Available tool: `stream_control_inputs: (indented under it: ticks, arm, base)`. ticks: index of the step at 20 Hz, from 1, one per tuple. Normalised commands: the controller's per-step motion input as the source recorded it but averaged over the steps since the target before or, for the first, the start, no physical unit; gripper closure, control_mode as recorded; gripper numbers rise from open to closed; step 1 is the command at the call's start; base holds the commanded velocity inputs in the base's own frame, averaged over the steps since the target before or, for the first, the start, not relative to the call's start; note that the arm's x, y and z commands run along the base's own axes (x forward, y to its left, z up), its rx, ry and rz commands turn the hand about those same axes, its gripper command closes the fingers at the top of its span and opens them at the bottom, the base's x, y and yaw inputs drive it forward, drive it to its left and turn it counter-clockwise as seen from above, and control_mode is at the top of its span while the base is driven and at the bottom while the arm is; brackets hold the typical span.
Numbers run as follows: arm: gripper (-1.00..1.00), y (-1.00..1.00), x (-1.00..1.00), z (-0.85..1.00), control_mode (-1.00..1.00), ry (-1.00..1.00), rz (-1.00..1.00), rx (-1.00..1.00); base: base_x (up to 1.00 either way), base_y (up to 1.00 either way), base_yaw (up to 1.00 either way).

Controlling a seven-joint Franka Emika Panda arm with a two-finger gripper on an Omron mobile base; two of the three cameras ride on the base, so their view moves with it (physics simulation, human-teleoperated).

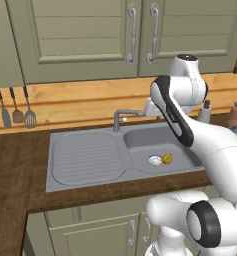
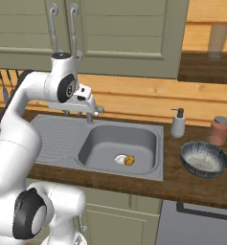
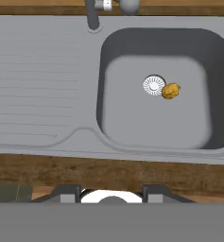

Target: Pick the squash from the sink and place it in the bowl. Then pick the bowl and place it in the microwave. Then close the microwave door and press the start button.

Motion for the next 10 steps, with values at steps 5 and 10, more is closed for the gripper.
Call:
stream_control_inputs:
  ticks: [5,10]
  arm:
    - [-1.00,0.00,-0.25,0.00,-1.00,0.00,0.00,0.00]
    - [-1.00,-0.06,-0.44,-0.22,-1.00,0.01,0.00,0.00]
  base:
    - [0.00,0.00,0.00]
    - [0.00,0.00,0.00]
